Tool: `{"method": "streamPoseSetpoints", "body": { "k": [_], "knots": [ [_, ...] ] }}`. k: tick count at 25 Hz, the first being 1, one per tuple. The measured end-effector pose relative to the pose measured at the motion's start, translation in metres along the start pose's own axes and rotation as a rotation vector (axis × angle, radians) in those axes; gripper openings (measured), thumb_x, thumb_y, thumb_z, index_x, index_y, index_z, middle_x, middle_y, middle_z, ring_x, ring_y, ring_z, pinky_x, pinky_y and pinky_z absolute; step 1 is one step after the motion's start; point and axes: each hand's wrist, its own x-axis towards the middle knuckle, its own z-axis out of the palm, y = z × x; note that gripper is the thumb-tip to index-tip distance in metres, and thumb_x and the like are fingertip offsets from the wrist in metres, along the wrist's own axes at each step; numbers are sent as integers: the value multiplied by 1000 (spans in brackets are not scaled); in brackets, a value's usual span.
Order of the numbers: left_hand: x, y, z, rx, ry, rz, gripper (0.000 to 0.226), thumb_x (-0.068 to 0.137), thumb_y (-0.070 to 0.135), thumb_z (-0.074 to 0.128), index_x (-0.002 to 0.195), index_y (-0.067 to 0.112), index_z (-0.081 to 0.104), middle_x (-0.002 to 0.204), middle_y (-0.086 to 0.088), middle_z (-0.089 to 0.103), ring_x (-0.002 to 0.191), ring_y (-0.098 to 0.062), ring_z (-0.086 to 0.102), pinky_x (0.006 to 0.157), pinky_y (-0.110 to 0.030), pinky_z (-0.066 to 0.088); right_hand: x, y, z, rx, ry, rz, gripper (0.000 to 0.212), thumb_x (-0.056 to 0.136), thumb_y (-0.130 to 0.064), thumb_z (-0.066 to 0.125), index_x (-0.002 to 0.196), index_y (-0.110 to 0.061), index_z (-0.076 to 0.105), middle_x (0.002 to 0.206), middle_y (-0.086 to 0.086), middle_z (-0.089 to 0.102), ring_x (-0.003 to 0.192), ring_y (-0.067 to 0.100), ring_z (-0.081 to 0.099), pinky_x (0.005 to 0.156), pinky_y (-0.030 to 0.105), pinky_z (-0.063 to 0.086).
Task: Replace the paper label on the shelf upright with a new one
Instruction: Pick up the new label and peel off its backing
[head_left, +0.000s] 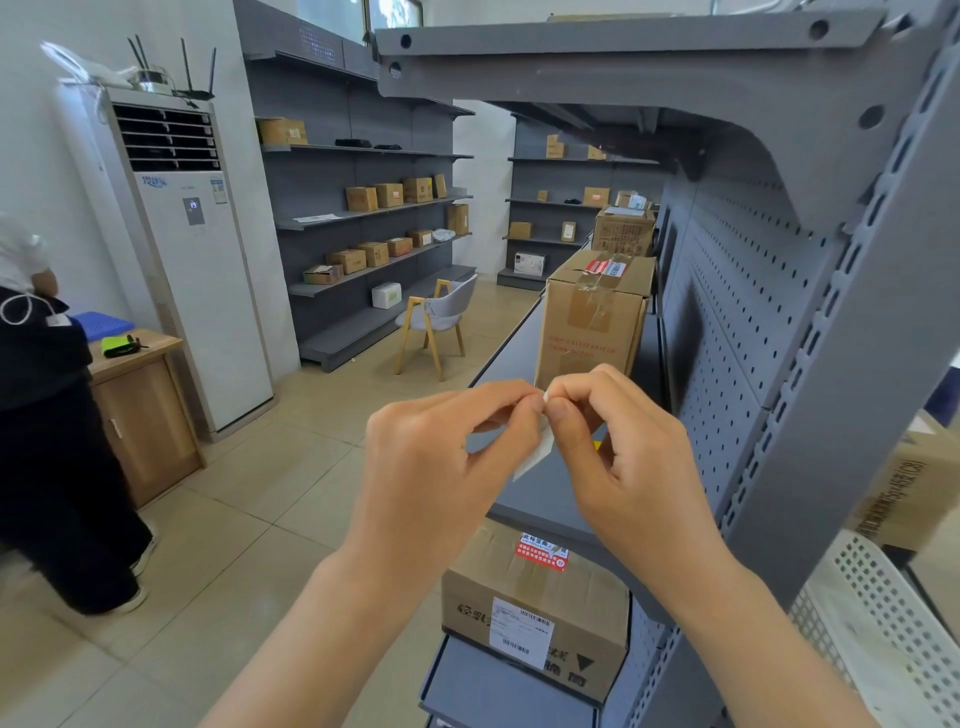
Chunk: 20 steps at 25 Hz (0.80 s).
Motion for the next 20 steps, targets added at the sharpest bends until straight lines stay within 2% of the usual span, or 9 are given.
{"method": "streamPoseSetpoints", "body": {
  "k": [3,6,10,15,20],
  "knots": [
    [1,-3,-4,26,-54,40,21,91,27,70,99,11,82,88,4,81,79,0,74,72,-10,57,-1,1,0,-18,-1,-10,20,106,-36,45,98,-29,62,87,-19,58,73,12,58,53,34,49],
    [7,-2,-10,-32,-91,2,14,87,23,75,96,15,83,87,12,78,79,1,75,73,-10,57,-2,2,-1,-37,-29,-28,18,107,-34,48,99,-28,63,89,-17,60,73,12,59,52,36,50],
    [11,2,-14,-86,-96,-64,12,85,23,75,92,17,83,82,16,75,80,1,75,72,-8,57,-2,-1,-3,-67,-21,-65,16,105,-32,51,99,-26,65,89,-16,62,73,9,58,53,28,49],
    [10,0,-12,18,-89,33,12,88,21,73,89,15,83,81,8,80,71,1,73,70,-15,59,-4,-1,-3,-58,-19,-59,17,106,-31,52,100,-24,66,88,-14,62,71,10,57,52,29,47],
    [6,-4,-8,82,-32,90,11,89,16,73,88,12,84,79,5,81,69,-4,75,61,-26,60,-6,-6,-2,-70,-24,-13,14,107,-30,49,99,-28,61,86,-17,60,71,12,57,54,39,50]
  ]
}}
